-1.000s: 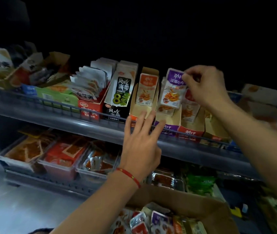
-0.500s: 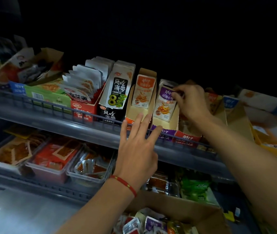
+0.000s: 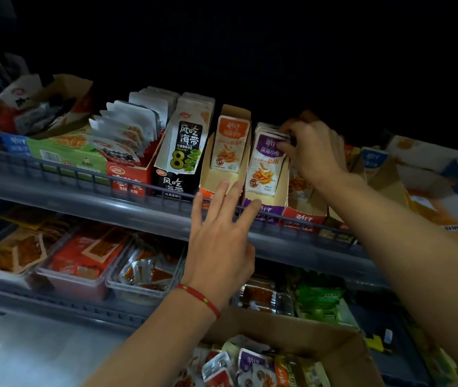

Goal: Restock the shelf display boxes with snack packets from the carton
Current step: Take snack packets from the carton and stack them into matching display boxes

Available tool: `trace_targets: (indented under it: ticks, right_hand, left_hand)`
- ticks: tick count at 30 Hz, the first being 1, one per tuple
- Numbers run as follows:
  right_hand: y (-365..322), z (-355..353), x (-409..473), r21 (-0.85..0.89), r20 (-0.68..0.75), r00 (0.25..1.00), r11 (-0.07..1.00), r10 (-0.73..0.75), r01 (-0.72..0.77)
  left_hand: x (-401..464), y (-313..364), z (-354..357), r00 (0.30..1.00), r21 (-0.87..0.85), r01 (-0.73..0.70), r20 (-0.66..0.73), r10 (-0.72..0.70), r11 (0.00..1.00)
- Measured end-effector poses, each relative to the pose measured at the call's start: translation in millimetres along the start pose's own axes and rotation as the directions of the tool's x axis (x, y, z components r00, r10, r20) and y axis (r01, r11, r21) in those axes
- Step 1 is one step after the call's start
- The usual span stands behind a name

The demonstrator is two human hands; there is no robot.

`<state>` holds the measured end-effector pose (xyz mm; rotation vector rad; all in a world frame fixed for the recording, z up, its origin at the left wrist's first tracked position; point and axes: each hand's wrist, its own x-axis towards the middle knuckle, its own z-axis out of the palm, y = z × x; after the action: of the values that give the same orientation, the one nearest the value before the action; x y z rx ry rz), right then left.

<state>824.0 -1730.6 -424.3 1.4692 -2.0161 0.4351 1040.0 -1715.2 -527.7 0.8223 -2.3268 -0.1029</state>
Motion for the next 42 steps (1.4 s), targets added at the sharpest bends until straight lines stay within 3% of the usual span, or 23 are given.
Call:
trace_targets:
  ticks: [6,9,11,13,16,19,25,31,39,42]
  right_hand:
    - [8,-30,-61,0.135,-0.11,0.988,0.984,-0.105,0.12]
    - [12,-43,-120,0.218,-0.085,0.988,0.965,-0.13,0.146]
    - [15,-48,-163,0.275,-0.005,0.99,0.951,-0.141,0.137]
    - [18,-45,-203,0.3,0.078,0.986,0.947,-0.149,0.12]
    - [31,-34,-255,0.321,0.274,0.959,0.947,-0.07,-0.023]
    - [47,-25,-279,0.332,0.492,0.871,0.925,-0.005,-0.182]
    - [67,-28,-280,0.387,0.526,0.849,0.873,0.057,-0.298]
    - [82,-26,-283,0.427,0.557,0.827,0.828,0.077,-0.364]
    - [87,-32,-283,0.445,0.568,0.819,0.807,0.081,-0.389]
    - [86,-30,-283,0.424,0.579,0.811,0.818,0.085,-0.389]
  left_hand:
    - [-13,3,1,0.99,-0.051,-0.115,-0.086,0.11,0.992]
    - [-29,11,7,0.971,-0.102,-0.232,-0.091,0.223,0.967]
    - [-45,18,19,0.956,-0.193,-0.283,0.026,0.294,0.939]
    - [-65,21,36,0.9,-0.226,-0.3,0.256,0.353,0.927]
    - [-98,34,67,0.703,-0.194,-0.264,0.632,0.326,0.945]
    - [-125,46,96,0.542,-0.176,-0.198,0.8,0.257,0.964]
    - [-132,64,158,0.58,-0.049,-0.255,0.792,0.193,0.966]
    - [-124,84,189,0.561,0.178,-0.477,0.815,0.143,0.861]
    - [-123,78,191,0.553,0.167,-0.563,0.804,0.219,0.809]
    - [-125,77,188,0.579,0.149,-0.578,0.768,0.274,0.803]
